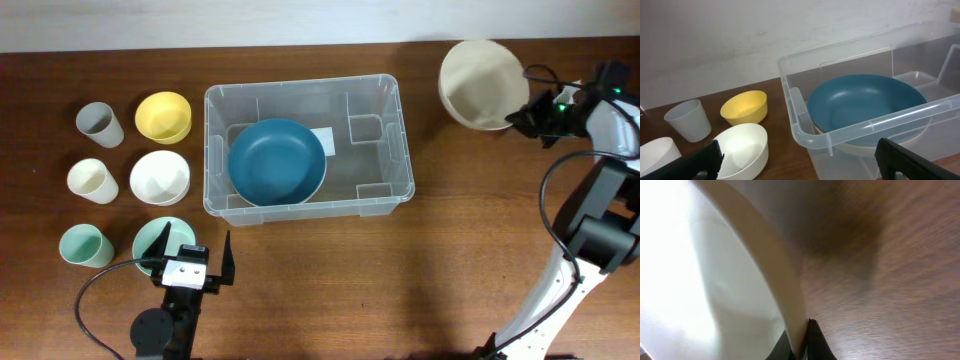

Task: Pack container
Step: 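Grasp the cream plate with the right gripper and lift toward the bin, then lower the cream plate onto the bowls in the bin with the right gripper, then open the right gripper and retract it to the right side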

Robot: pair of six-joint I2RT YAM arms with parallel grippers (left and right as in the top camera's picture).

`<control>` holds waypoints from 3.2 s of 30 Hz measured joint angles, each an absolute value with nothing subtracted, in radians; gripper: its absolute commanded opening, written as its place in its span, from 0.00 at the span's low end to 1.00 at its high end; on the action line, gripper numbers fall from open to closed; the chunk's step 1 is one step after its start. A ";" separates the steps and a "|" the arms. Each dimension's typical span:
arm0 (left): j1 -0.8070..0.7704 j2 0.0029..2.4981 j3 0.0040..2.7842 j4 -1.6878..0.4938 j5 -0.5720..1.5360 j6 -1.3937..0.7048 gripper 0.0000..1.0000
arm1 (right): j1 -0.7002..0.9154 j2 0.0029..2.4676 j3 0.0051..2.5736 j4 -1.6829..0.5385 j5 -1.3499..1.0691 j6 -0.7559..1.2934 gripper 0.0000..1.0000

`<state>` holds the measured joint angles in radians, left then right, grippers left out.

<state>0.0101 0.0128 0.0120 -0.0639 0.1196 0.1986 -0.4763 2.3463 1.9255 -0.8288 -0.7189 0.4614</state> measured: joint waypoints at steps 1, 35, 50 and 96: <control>0.010 0.013 0.012 -0.064 0.120 0.199 1.00 | -0.481 2.346 1.925 -0.828 -0.759 0.455 0.04; 0.010 0.013 0.012 -0.064 0.120 0.199 1.00 | 0.387 2.019 1.917 -1.029 -0.438 0.393 0.04; 0.010 0.013 0.012 -0.064 0.119 0.199 1.00 | 0.404 2.143 1.916 -0.954 -0.416 0.445 0.04; 0.010 0.013 0.012 -0.064 0.120 0.199 1.00 | 0.265 2.162 2.676 -1.535 -0.010 0.356 0.99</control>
